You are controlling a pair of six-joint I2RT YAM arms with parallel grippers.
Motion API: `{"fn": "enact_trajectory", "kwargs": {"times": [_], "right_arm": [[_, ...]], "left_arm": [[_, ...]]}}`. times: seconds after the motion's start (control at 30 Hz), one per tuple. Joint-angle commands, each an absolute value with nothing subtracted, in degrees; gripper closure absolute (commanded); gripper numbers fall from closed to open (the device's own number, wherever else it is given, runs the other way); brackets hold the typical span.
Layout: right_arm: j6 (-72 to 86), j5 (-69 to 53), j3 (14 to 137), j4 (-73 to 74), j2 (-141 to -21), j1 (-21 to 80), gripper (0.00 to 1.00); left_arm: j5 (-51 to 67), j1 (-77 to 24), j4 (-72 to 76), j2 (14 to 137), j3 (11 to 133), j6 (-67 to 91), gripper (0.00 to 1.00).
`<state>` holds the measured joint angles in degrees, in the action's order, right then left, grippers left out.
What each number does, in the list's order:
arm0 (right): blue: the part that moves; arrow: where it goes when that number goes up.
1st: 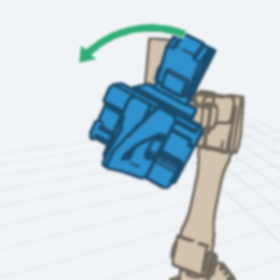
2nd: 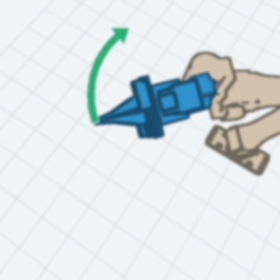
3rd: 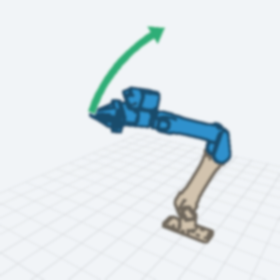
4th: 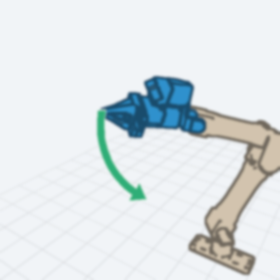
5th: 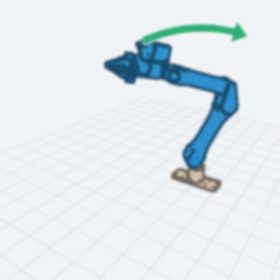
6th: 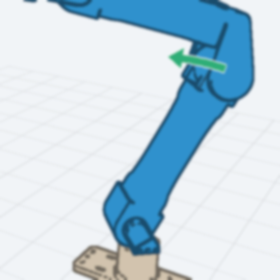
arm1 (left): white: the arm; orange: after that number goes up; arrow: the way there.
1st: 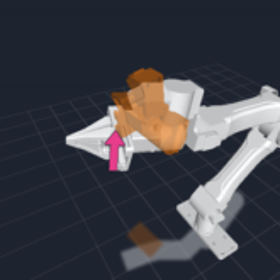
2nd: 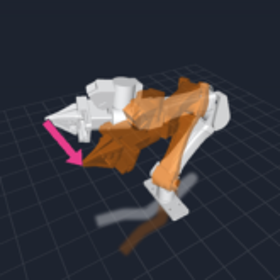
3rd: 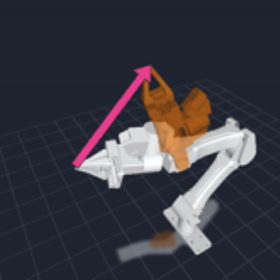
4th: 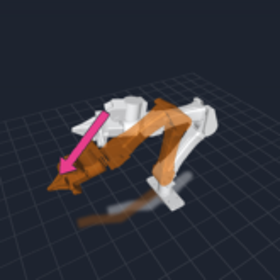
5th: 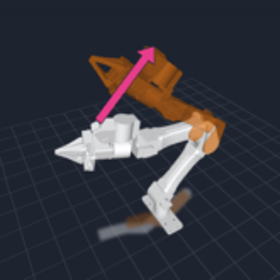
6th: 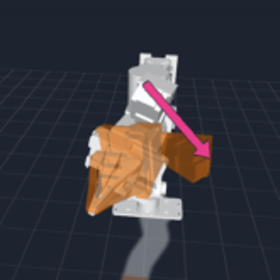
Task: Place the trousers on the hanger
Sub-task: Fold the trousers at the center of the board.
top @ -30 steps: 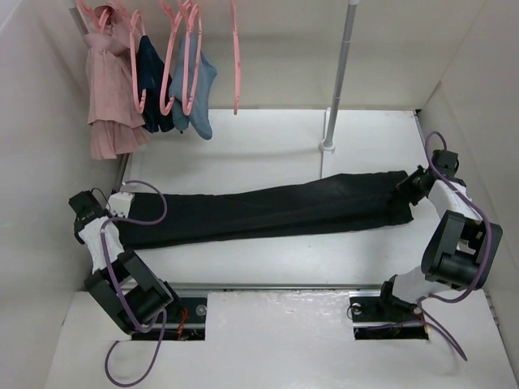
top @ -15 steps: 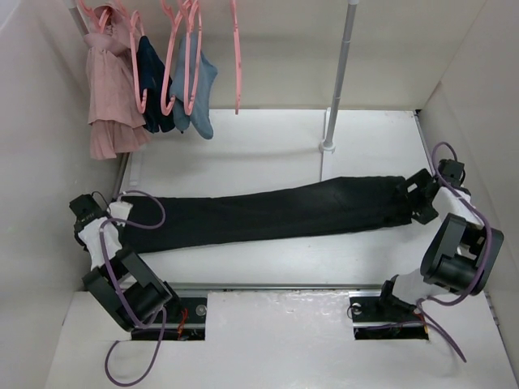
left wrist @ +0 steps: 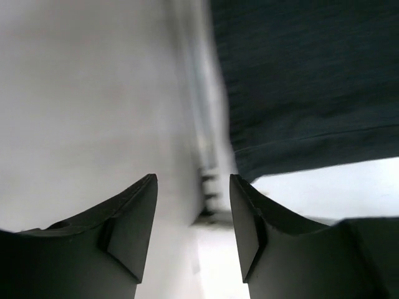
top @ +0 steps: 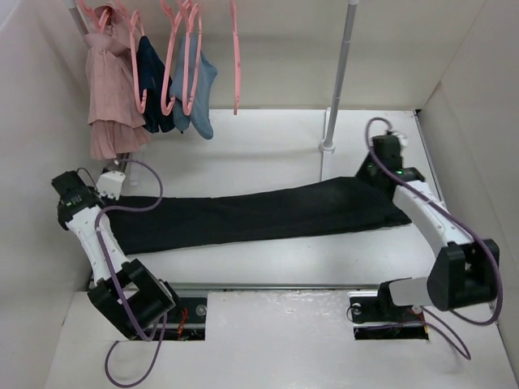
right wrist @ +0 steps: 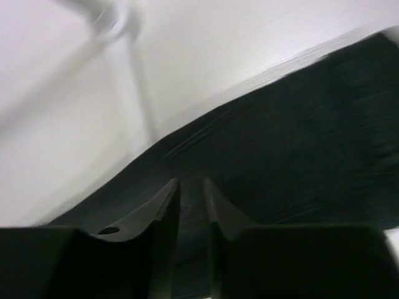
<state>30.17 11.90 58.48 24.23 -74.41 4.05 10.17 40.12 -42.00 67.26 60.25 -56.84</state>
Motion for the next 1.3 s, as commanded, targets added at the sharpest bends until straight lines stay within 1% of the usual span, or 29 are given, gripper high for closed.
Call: {"fn": "enact_trajectory", "kwargs": {"times": [0.0, 0.07, 0.1, 0.13, 0.23, 0.27, 0.37, 0.47, 0.57, 0.6, 0.7, 0.77, 0.87, 0.93, 1.03, 1.1, 1.17, 1.2, 1.23, 1.27], "right_arm": [[31.5, 13.8, 58.5, 20.5, -78.9, 15.3, 0.77], [34.4, 12.1, 59.5, 19.9, -84.1, 19.9, 0.94], [35.5, 11.6, 61.0, 19.2, -86.0, 24.0, 1.0], [36.1, 10.9, 61.8, 17.9, -89.8, 25.9, 1.0], [36.1, 8.4, 65.9, 15.8, -95.6, 31.6, 1.0], [36.6, 7.7, 67.1, 15.8, -100.0, 32.2, 1.0], [39.8, 5.0, 71.5, 17.9, -108.0, 31.6, 1.0], [41.6, 5.0, 72.9, 20.2, -111.4, 30.1, 1.0], [45.6, 10.1, 71.3, 21.4, -112.0, 26.9, 1.0], [47.5, 10.7, 70.5, 21.4, -110.5, 25.7, 1.0], [49.4, 12.3, 67.8, 19.4, -108.3, 20.6, 1.0], [48.8, 9.8, 66.1, 16.9, -107.7, 19.0, 1.0], [48.7, 11.9, 68.4, 19.9, -107.7, 19.9, 1.0], [47.2, 16.4, 70.5, 21.4, -107.0, 22.2, 1.0], [41.9, 16.4, 71.1, 20.2, -103.0, 22.9, 1.0], [42.6, 16.4, 71.1, 21.9, -97.1, 20.8, 0.59], [44.2, 15.0, 66.7, 22.4, -91.8, 15.1, 0.17], [45.8, 13.8, 65.1, 23.2, -86.2, 12.6, 0.0], [46.3, 10.8, 63.5, 23.2, -83.4, 9.6, 0.0], [46.3, 9.3, 60.3, 24.3, -81.1, 3.2, 0.0]], "left_arm": [[13.6, 37.0, -39.9, 68.5, 52.2, -49.9, 0.55], [10.0, 35.2, -35.4, 69.0, 48.5, -47.3, 0.58], [9.0, 35.2, -32.0, 69.0, 45.7, -46.3, 0.58], [8.2, 34.7, -30.6, 69.0, 44.7, -44.8, 0.58], [5.1, 34.7, -25.0, 69.6, 41.1, -43.8, 0.58], [4.1, 34.7, -23.5, 70.2, 40.2, -43.0, 0.58], [-0.5, 34.7, -19.0, 71.7, 37.4, -42.5, 0.59], [-5.3, 34.7, -15.2, 71.7, 34.8, -43.0, 0.61], [-10.4, 34.7, -10.2, 71.7, 30.6, -45.9, 0.61], [-11.9, 34.7, -8.8, 71.7, 29.5, -46.7, 0.61], [-15.9, 34.7, -3.8, 72.3, 25.8, -49.8, 0.61], [-16.4, 34.7, -3.1, 72.3, 25.3, -50.4, 0.62], [-12.5, 34.7, -6.1, 72.9, 26.5, -49.7, 0.63], [-10.9, 34.7, -10.3, 72.3, 29.3, -48.3, 0.63], [-6.6, 34.7, -15.4, 72.3, 33.5, -47.5, 0.63], [-4.0, 34.7, -18.2, 72.3, 35.8, -46.2, 0.63], [-0.7, 34.7, -21.6, 72.3, 39.0, -45.1, 0.62], [0.2, 34.7, -22.7, 72.3, 40.0, -45.1, 0.62], [1.7, 34.7, -24.3, 72.3, 41.4, -44.1, 0.62], [2.5, 34.7, -25.2, 72.3, 42.0, -43.4, 0.61]]}}
